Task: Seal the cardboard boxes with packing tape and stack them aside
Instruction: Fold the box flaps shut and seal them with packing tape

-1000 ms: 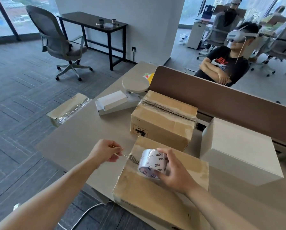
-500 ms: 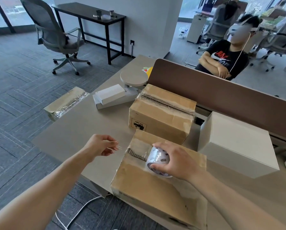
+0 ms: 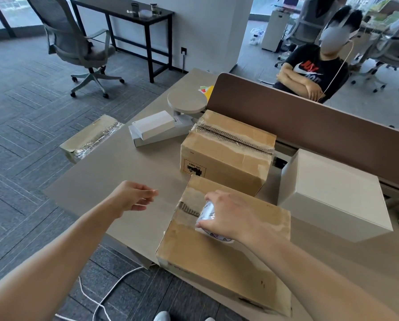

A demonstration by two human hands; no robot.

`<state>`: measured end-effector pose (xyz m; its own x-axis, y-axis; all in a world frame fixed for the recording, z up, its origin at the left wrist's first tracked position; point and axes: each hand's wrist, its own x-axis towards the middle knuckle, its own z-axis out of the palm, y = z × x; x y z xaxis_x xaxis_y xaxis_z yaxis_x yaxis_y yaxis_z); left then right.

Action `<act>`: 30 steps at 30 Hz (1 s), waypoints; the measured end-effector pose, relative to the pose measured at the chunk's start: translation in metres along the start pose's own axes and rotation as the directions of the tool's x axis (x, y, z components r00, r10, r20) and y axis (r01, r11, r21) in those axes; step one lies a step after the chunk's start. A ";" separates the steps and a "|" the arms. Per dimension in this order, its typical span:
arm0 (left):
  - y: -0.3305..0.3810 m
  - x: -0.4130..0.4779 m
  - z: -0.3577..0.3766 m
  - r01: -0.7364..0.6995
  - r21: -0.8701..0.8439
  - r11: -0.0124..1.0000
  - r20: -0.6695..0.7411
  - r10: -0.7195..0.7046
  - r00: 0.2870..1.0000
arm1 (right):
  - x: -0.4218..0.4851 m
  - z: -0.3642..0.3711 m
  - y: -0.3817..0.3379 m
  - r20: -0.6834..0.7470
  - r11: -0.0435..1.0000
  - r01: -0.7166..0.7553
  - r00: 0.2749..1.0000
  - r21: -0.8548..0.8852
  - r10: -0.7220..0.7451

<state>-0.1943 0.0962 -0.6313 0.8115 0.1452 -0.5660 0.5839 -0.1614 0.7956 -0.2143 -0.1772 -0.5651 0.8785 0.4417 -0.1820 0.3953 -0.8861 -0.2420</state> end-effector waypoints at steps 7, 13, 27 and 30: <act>-0.018 0.013 0.002 -0.013 0.025 1.000 0.001 0.013 1.000 | 0.008 0.001 -0.008 0.027 0.999 -0.026 0.999 -0.026 0.027; -0.046 0.025 0.016 0.061 0.045 0.997 0.029 -0.062 0.998 | 0.013 0.005 -0.010 0.019 0.999 -0.031 0.999 -0.043 0.032; -0.078 0.015 0.085 0.243 -0.395 0.886 0.107 -0.218 0.970 | 0.012 0.008 -0.008 0.005 1.000 -0.025 1.000 -0.017 0.025; -0.082 0.010 0.098 0.188 -0.357 0.915 -0.012 -0.206 0.979 | 0.012 0.008 -0.008 -0.006 1.000 -0.026 1.000 -0.011 0.026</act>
<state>-0.2317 0.0153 -0.7231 0.6737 0.1868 -0.7151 0.6782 0.2283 0.6985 -0.2091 -0.1636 -0.5734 0.8900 0.4180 -0.1822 0.3757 -0.8986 -0.2265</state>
